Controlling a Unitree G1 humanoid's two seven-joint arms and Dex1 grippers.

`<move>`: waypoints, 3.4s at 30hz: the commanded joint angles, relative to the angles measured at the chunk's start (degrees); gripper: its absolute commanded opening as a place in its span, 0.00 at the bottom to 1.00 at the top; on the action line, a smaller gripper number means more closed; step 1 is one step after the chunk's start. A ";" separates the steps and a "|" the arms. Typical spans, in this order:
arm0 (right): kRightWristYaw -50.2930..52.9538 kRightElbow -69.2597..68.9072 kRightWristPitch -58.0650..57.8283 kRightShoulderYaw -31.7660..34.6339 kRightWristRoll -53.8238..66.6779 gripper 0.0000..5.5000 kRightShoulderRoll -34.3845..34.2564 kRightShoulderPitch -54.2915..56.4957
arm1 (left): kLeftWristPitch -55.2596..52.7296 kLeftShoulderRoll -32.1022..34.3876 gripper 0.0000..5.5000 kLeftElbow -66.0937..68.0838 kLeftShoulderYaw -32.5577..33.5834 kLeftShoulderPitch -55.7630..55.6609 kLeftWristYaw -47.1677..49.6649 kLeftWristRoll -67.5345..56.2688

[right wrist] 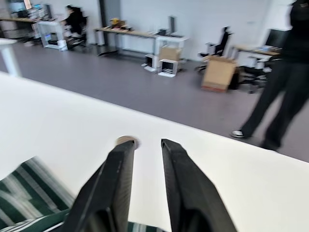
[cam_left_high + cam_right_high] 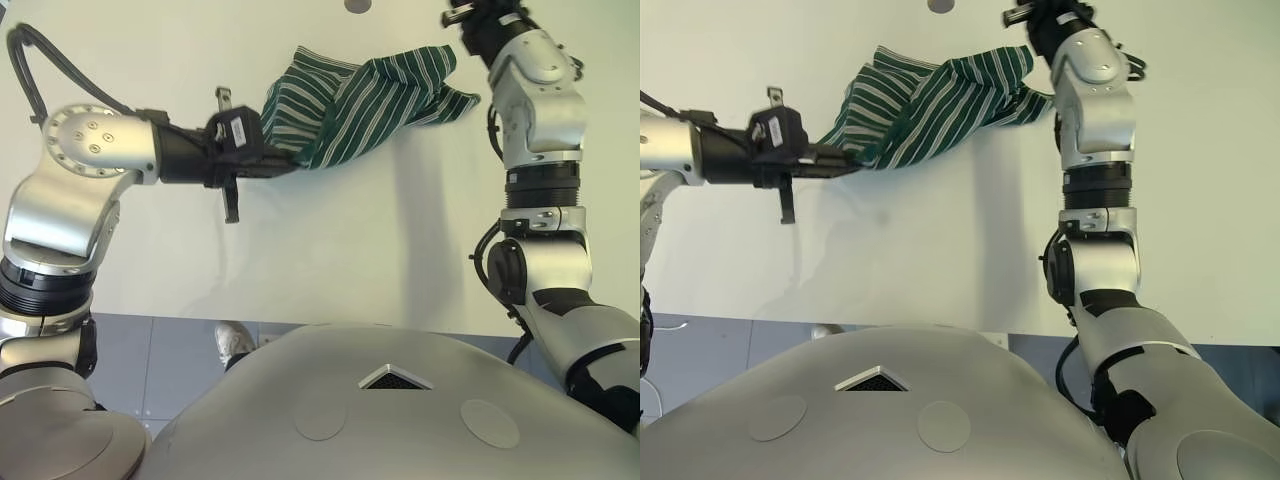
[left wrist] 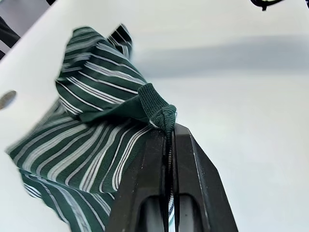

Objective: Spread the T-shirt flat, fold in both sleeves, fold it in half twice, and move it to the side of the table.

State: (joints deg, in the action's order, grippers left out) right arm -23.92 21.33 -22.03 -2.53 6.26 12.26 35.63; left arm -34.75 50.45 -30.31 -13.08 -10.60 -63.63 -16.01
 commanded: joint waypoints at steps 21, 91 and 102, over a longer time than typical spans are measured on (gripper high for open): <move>-35.28 -15.99 -1.43 -7.93 5.41 0.38 17.96 -10.26 | 7.93 -3.04 0.00 10.94 -1.57 0.28 4.57 7.53; -37.49 1.02 4.70 -14.64 -1.45 0.16 16.50 -8.54 | 4.95 -7.75 0.00 15.38 -1.86 -2.99 7.14 3.38; -39.26 -6.06 3.72 -13.07 -1.34 0.13 19.51 -10.47 | 5.78 -8.03 0.00 16.96 -1.23 -2.88 7.39 3.97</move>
State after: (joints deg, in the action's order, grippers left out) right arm -63.03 17.18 -17.39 -16.27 4.76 30.66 25.71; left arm -29.28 42.37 -13.66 -14.71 -13.62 -56.71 -12.74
